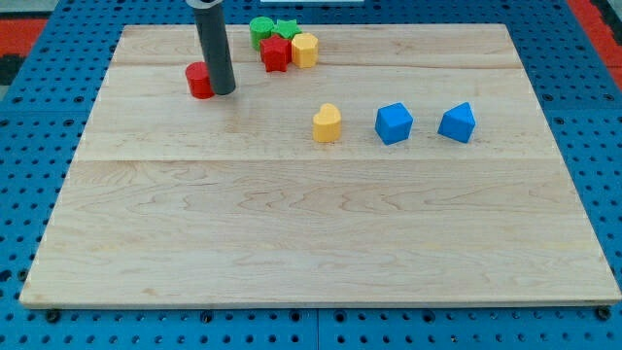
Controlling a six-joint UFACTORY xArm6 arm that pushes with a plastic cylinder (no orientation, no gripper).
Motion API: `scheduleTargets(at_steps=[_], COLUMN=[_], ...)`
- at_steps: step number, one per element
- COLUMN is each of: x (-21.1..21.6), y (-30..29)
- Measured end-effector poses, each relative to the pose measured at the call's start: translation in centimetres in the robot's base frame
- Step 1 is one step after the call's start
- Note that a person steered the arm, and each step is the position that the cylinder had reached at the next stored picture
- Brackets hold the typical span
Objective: Move the red circle towards the top left side of the board
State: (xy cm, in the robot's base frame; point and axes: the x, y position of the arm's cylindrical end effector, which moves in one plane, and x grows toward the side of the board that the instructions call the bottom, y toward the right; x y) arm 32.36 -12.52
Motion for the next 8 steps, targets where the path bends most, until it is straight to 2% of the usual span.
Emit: scheduleTargets(at_steps=[4, 8], x=[0.0, 0.1], y=[-9.6, -13.2])
